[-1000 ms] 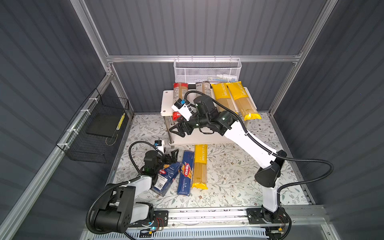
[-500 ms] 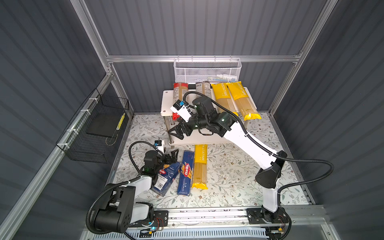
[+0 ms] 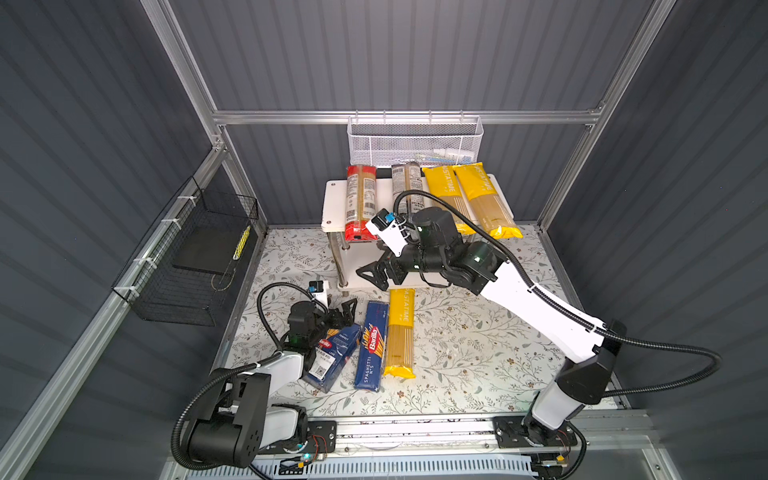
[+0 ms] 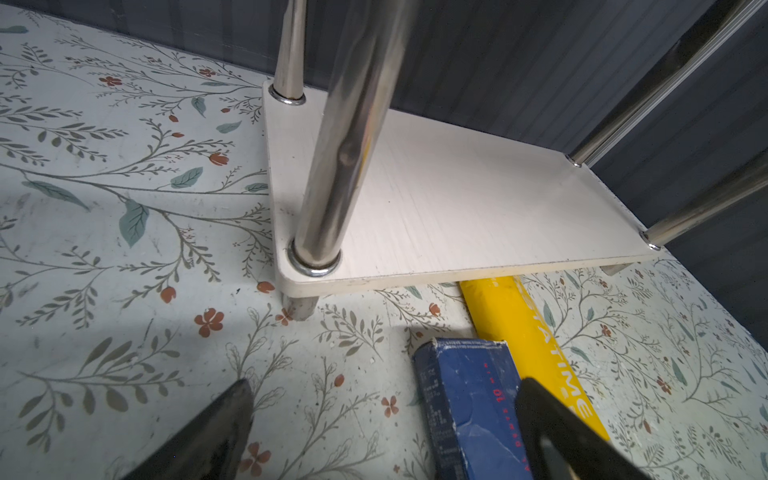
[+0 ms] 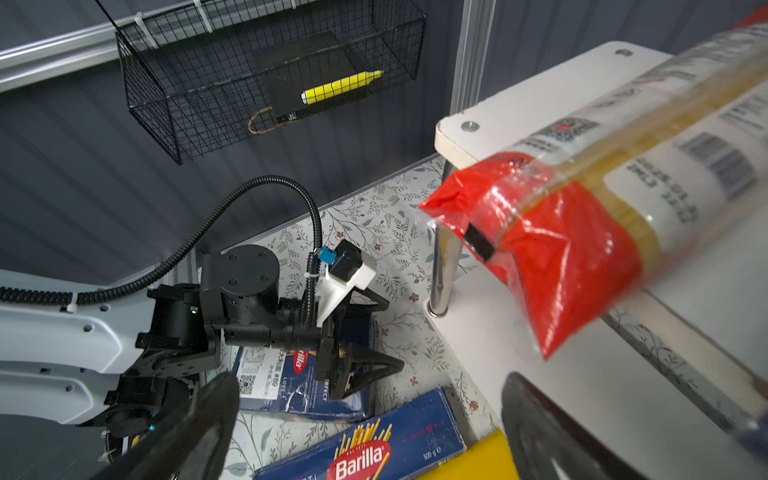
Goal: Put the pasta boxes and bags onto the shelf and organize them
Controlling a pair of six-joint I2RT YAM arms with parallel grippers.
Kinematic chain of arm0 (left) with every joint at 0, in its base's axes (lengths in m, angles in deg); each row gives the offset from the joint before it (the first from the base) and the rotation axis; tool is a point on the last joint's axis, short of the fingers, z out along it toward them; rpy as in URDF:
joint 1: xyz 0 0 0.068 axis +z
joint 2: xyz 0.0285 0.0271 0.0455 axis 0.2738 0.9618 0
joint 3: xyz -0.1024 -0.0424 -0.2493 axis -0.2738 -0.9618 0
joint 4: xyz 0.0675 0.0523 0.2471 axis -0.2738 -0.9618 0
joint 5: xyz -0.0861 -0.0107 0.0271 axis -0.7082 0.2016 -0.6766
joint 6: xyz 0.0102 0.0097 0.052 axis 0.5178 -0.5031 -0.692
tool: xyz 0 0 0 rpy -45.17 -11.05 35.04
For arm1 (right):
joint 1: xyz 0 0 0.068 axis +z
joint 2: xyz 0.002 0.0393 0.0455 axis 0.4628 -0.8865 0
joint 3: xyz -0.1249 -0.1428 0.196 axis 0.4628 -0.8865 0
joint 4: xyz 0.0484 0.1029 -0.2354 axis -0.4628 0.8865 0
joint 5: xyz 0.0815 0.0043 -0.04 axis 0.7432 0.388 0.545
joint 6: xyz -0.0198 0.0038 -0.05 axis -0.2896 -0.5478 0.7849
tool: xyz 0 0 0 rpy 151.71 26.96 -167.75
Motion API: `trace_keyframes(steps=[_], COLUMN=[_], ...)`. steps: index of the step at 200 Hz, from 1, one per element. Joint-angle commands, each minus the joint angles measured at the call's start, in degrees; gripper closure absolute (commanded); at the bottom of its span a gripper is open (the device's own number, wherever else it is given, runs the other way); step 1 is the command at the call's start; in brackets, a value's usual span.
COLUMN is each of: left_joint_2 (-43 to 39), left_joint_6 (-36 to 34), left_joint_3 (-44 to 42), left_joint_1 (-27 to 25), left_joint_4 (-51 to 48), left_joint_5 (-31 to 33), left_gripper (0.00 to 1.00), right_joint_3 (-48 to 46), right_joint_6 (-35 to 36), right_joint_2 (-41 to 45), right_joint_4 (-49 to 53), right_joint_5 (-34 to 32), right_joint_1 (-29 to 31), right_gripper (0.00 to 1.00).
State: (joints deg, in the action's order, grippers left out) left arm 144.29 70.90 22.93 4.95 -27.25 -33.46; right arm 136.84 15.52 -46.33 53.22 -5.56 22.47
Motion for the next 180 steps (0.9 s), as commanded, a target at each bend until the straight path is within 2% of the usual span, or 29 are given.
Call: trace_keyframes(steps=[1, 22, 62, 137, 180], left_joint_2=[-0.19, -0.33, -0.10, -0.27, -1.64], left_joint_6=[1.62, 1.64, 1.50, 1.32, 1.53], left_joint_3=[-1.59, -1.72, -1.59, -1.95, -2.88], left_joint_1=[-0.23, -0.24, -0.22, -0.27, -0.27], left_joint_4=[-4.28, -4.08, -4.01, -3.22, -2.68], left_joint_5=[0.35, 0.84, 0.19, -0.47, 0.13], left_gripper=[0.01, 0.01, 0.01, 0.01, 0.01], right_joint_3=[-5.70, -13.81, -22.85, -33.46, -38.12], right_joint_6=[-1.63, -3.58, -9.33, -27.23, -34.94], right_joint_2=[4.34, 8.40, 11.26, 11.88, 9.96], right_joint_4=[-3.30, -9.58, -12.59, -3.38, 1.62], right_joint_5=[-3.38, -5.47, -7.61, -18.93, -21.71], right_joint_1=[0.23, 0.23, 0.41, 1.86, 2.14], right_gripper=[0.01, 0.01, 0.01, 0.01, 0.01])
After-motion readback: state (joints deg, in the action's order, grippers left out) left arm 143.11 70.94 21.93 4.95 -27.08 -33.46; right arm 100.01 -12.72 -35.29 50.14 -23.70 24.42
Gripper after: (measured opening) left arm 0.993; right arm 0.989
